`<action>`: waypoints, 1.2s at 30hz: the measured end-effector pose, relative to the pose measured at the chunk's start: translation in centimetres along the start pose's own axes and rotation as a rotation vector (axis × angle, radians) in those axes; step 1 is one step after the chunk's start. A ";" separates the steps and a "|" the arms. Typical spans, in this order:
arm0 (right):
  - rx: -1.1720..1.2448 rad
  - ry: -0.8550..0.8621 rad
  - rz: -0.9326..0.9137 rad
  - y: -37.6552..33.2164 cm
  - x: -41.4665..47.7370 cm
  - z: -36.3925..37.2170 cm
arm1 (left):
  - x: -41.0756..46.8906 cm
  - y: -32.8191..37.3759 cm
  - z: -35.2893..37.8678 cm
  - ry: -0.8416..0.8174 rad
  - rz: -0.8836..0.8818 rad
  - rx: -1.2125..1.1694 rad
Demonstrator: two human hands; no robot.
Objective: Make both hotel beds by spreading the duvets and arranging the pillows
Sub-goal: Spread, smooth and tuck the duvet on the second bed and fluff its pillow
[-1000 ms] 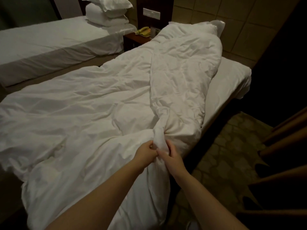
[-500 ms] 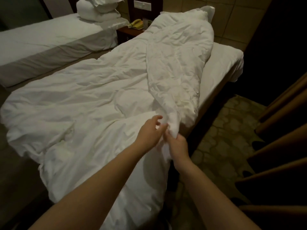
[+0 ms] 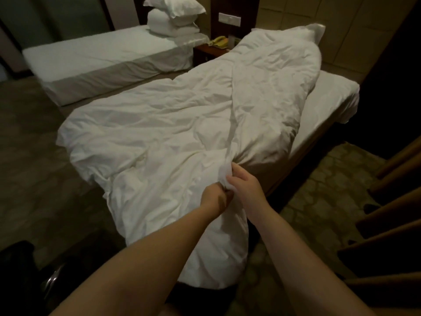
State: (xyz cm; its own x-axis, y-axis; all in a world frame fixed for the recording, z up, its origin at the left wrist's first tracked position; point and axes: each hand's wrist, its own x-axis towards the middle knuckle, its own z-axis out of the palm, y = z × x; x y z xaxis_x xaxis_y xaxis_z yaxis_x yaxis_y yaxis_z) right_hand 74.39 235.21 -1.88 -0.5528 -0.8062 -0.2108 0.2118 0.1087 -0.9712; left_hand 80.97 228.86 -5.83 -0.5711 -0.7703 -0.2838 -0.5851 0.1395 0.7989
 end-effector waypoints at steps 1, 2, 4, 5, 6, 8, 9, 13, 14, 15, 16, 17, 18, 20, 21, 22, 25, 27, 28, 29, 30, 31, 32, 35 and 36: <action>-0.137 0.024 -0.042 0.8 0.3 0.2 | 0.1 0.2 -0.9 -0.022 0.008 -0.065; -0.298 0.066 -0.082 1.8 0.5 0.3 | 0.3 0.5 -1.9 -0.046 0.018 -0.133; -0.427 0.150 -0.025 3.8 0.8 0.3 | 1.1 0.7 -4.5 -0.094 0.049 -0.220; -0.396 0.158 0.073 4.8 0.8 0.7 | 1.5 0.5 -6.0 -0.109 0.063 -0.235; -0.369 0.126 0.170 5.7 0.4 1.5 | 2.0 0.0 -7.4 -0.115 0.063 -0.241; -0.313 0.004 0.324 6.9 -0.6 3.9 | 3.1 -1.2 -10.0 -0.107 0.036 -0.277; -0.249 -0.034 0.349 6.8 -1.0 5.5 | 3.8 -1.7 -11.3 -0.097 0.027 -0.296; -0.169 0.232 0.207 5.9 0.5 12.3 | 5.3 -4.0 -15.8 -0.045 0.055 -0.230; -0.133 0.367 0.203 5.4 1.4 13.7 | 4.9 -4.5 -16.7 -0.054 0.061 -0.166; -0.053 0.474 0.212 4.9 2.0 15.2 | 4.5 -5.3 -17.4 -0.056 0.072 -0.064; 0.044 0.545 0.228 4.3 2.6 16.5 | 3.7 -6.3 -18.0 -0.069 0.083 0.052; 0.141 0.568 0.242 3.7 3.1 17.9 | 2.8 -7.4 -18.7 -0.100 0.087 0.145; 0.231 0.541 0.259 3.1 3.5 19.2 | 1.9 -8.5 -19.6 -0.154 0.066 0.183; 0.342 0.432 0.267 2.1 4.1 22.2 | 0.6 -10.3 -22.2 -0.265 -0.028 0.073; 0.362 0.372 0.260 1.6 4.2 23.9 | 0.4 -11.0 -23.7 -0.280 -0.053 0.029; 0.372 0.317 0.249 1.6 4.5 25.5 | 0.5 -11.7 -25.3 -0.276 -0.047 0.060; 0.441 0.125 0.241 2.0 5.5 29.6 | 1.9 -13.6 -29.2 -0.139 0.014 0.283; 0.381 0.031 0.214 2.8 6.5 31.5 | 3.1 -14.7 -31.5 -0.027 0.014 0.250; 0.331 0.006 0.188 3.2 7.0 32.2 | 3.8 -15.2 -32.5 0.015 0.014 0.193; 0.295 -0.016 0.159 3.7 7.4 32.9 | 4.4 -15.7 -33.4 0.045 0.018 0.144; 0.277 -0.032 0.140 4.2 7.7 33.6 | 5.1 -15.9 -34.1 0.067 0.023 0.113; 0.268 -0.045 0.133 4.5 8.2 34.1 | 5.9 -16.0 -34.8 0.086 0.033 0.092; 0.262 -0.048 0.140 5.0 8.8 34.6 | 6.8 -16.2 -35.3 0.103 0.037 0.077; 0.316 -0.004 0.209 4.3 12.5 35.9 | 9.1 -16.4 -36.8 0.152 0.034 0.040; 0.366 0.017 0.237 3.9 13.9 36.5 | 9.9 -16.4 -37.3 0.160 0.041 0.049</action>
State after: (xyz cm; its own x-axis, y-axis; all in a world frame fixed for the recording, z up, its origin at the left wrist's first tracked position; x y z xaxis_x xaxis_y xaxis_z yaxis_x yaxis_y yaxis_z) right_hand 96.92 203.16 -4.52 -0.4665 -0.7740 -0.4281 0.6049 0.0740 -0.7929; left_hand 106.44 195.75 -1.98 -0.4983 -0.8520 -0.1608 -0.5928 0.1995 0.7803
